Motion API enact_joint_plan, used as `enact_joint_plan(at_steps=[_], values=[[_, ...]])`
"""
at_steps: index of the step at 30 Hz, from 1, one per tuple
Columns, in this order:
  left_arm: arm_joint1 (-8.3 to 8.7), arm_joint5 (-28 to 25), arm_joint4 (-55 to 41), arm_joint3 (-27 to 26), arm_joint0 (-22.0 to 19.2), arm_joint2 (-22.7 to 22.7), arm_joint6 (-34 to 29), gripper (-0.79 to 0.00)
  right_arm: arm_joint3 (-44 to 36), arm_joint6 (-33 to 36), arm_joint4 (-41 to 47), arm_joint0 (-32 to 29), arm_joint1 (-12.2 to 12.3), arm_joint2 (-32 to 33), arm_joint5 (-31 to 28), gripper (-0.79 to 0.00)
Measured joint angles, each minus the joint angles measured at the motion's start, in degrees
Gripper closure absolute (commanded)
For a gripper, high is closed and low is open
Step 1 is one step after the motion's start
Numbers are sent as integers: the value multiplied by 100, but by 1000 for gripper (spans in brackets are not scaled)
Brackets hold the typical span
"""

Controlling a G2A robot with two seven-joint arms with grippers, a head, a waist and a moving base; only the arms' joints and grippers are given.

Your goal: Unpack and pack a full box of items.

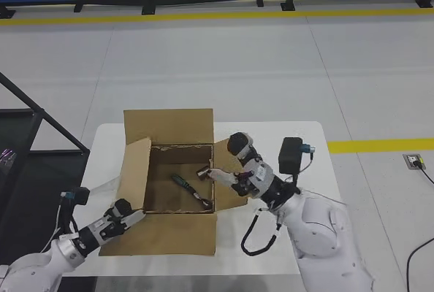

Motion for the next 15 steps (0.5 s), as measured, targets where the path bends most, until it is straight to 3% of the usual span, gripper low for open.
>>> enact_joint_plan(at_steps=[5,8,15], values=[[6,230,182,110,-224,264,-99,-785,220,1320,1846,44,125,526,848,-785],[7,410,198,199,-349,379,-123,-785,430,1863,2499,148,195,819,1296,-785],[-4,924,222,303,-534,569,2,-785,1092,2447,2777,495,308,1040,2446,-785]])
